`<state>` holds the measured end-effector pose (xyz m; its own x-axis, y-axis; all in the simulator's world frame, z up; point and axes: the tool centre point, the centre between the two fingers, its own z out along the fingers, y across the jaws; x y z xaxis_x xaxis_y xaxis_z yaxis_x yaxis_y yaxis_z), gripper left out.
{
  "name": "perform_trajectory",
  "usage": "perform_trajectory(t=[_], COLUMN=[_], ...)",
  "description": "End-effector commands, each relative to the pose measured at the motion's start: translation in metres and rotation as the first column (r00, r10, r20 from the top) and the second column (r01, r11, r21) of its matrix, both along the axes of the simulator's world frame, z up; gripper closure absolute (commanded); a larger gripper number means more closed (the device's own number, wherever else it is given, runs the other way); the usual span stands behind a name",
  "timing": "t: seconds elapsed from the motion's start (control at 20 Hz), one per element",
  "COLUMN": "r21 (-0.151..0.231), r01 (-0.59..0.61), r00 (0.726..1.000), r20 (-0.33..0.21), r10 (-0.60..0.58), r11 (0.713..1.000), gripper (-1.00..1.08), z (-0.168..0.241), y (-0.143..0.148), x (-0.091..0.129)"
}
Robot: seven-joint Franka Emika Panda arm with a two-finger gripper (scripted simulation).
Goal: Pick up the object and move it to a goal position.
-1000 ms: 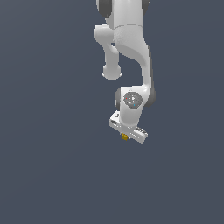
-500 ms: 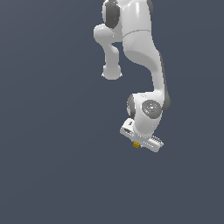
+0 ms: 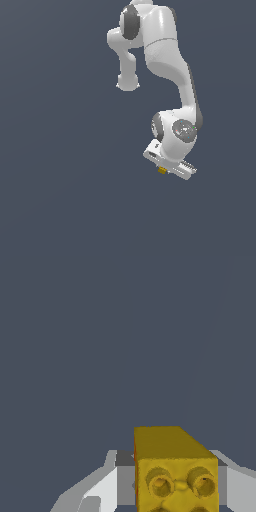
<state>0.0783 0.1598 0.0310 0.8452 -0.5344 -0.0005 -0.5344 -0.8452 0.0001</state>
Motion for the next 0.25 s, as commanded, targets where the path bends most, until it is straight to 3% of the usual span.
perform_trajectory(t=[0.0,0.2], r21=[0.0,0.0], r01=[0.001,0.001], r00=[1.0,1.0], r20=[0.0,0.0], r10=[-0.001,-0.001], r11=[1.0,1.0], gripper=[1.08,1.08], z=[0.0004,0.0004], y=[0.0027,0.0039], x=[0.0031,0.0046])
